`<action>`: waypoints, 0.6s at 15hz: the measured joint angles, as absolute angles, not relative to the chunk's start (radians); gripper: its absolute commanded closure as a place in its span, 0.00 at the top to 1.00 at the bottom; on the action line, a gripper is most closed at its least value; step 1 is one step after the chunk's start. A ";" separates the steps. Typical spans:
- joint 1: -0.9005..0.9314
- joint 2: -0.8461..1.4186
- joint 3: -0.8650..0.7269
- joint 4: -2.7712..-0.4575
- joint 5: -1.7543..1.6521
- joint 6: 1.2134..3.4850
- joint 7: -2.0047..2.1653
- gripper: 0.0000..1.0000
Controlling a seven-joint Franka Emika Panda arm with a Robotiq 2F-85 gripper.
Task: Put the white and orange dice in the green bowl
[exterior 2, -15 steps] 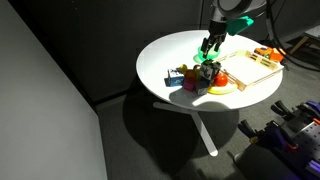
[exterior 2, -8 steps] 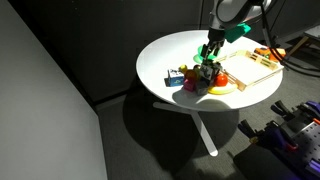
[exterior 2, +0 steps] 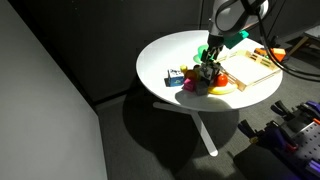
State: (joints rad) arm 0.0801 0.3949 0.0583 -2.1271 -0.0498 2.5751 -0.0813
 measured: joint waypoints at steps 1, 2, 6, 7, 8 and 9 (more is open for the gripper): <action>0.080 0.399 0.058 -2.127 -0.050 2.576 -0.081 0.75; 0.080 0.403 0.057 -2.127 -0.051 2.576 -0.081 0.74; 0.080 0.407 0.054 -2.124 -0.052 2.576 -0.081 0.43; 0.080 0.405 0.053 -2.123 -0.052 2.575 -0.081 0.37; 0.080 0.400 0.051 -2.122 -0.052 2.574 -0.081 0.31; 0.080 0.394 0.049 -2.121 -0.052 2.572 -0.081 0.23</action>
State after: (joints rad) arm 0.0801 0.3935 0.0486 -2.1215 -0.0520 2.5717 -0.0809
